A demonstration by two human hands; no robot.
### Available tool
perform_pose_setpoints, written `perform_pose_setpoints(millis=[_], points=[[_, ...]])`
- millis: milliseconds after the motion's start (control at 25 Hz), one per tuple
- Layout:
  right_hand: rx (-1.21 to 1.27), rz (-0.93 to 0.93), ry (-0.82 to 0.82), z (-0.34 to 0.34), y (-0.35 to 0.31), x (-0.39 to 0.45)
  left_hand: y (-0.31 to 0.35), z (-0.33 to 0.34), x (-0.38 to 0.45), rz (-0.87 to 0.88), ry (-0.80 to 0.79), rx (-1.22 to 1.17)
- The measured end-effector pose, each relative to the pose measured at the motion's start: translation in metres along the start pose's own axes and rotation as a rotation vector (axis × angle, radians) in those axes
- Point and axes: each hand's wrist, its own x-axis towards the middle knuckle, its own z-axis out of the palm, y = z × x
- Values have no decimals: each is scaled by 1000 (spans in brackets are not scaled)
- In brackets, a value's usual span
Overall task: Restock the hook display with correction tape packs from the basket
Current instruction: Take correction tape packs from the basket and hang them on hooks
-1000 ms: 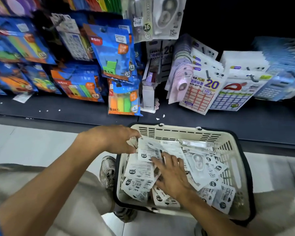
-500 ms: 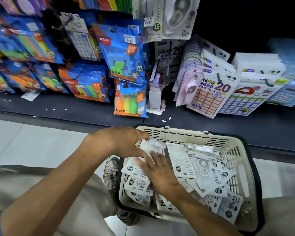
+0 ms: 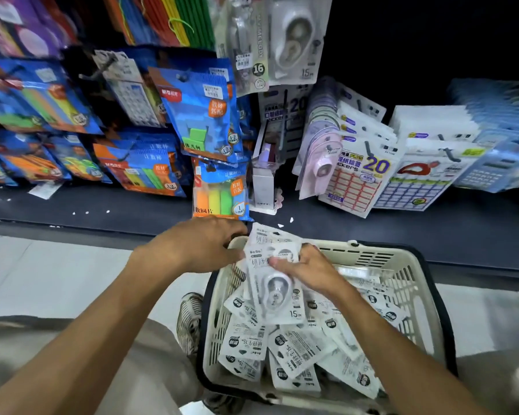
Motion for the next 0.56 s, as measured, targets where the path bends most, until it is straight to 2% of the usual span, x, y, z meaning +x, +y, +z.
perform_pose_setpoints(millis=[80, 160, 240, 320, 440, 560], points=[[398, -12, -28, -34, -11, -14, -4, -6, 4, -62, 208, -103], [719, -79, -25, -59, -29, -24, -2, -13, 5, 1, 265, -397], [890, -125, -69, -73, -56, -36, 6, -18, 1, 117, 207, -662], [931, -73, -72, -77, -76, -44, 11, -15, 1, 170, 127, -842], [1031, 76, 6, -76, -91, -53, 22, -10, -6, 107, -11, -1119], [1020, 83, 33, -65, -101, -64, 28, -6, -13, 82, -151, -1261]])
